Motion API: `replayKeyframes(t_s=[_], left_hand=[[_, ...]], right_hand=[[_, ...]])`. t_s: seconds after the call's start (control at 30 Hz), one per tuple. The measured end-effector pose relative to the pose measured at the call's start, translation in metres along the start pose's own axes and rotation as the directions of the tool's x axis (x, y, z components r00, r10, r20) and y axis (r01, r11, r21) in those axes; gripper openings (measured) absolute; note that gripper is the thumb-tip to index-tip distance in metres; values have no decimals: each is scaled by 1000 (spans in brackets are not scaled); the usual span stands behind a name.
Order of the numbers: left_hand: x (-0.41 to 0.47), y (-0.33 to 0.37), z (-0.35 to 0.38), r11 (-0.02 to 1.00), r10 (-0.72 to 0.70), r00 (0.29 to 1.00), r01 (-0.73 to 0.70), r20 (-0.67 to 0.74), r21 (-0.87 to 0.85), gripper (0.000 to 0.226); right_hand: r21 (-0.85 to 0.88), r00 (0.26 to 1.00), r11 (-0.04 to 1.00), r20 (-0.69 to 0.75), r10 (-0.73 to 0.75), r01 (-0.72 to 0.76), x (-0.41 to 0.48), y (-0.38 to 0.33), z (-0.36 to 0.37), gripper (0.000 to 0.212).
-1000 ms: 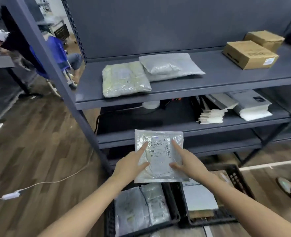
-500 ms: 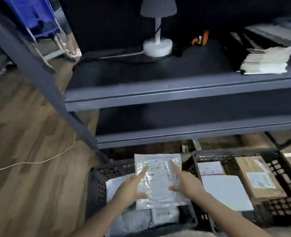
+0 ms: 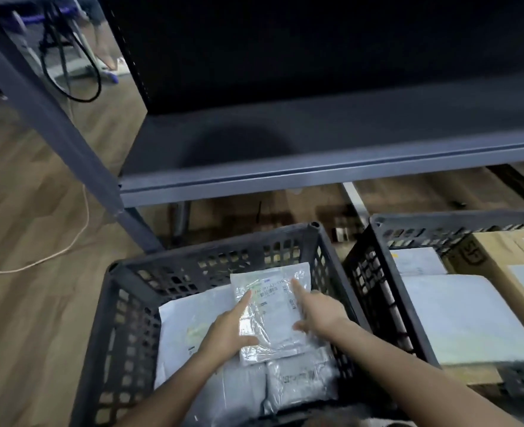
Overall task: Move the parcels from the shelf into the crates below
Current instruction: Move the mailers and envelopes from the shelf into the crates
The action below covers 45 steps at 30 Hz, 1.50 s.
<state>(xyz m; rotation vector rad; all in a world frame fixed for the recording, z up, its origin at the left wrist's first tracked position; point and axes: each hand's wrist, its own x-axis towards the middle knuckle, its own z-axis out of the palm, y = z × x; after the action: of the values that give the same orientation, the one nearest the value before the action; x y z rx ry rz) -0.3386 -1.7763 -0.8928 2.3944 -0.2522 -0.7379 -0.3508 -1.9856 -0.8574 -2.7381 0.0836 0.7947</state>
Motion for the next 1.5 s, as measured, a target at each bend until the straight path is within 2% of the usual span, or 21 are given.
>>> replayKeyframes(t_s=[0.1,0.37,0.53,0.63,0.77,0.9,1.0,1.13,1.33,1.43,1.5], left_hand=[[12,-3,11,1000,-25,1000,25,-5,-17,104],[52,-6,36,991,-134,990,133,30,32,103],[67,-8,53,984,-157,987,155,17,91,96],[69,-9,54,965,-166,986,166,-15,204,93],[68,-7,54,874,-13,990,78,-138,480,96],[74,0,55,824,116,993,-93,-5,559,98],[80,1,54,768,131,989,-149,74,623,102],[91,-7,53,741,95,983,-173,154,648,105],[107,-16,55,790,70,967,-204,246,578,102],[111,-18,54,801,63,963,-206,262,562,102],[109,-18,56,794,72,968,-200,239,574,101]], right_hand=[[7,999,999,6,43,-43,13,4,6,94],[-106,993,988,24,116,-113,43,9,35,95],[-319,997,945,-15,71,-72,54,17,49,62],[-405,999,913,-42,34,-48,59,21,55,50],[-429,999,902,10,-50,49,69,23,57,77],[-224,996,971,62,-70,82,82,19,56,93],[-193,993,977,92,-74,91,91,17,55,103],[-174,987,984,158,-15,43,98,25,59,110],[-137,975,991,221,40,-9,110,30,66,107],[-148,967,988,244,69,-33,111,31,69,107],[-197,975,980,210,74,-32,104,29,69,102]])
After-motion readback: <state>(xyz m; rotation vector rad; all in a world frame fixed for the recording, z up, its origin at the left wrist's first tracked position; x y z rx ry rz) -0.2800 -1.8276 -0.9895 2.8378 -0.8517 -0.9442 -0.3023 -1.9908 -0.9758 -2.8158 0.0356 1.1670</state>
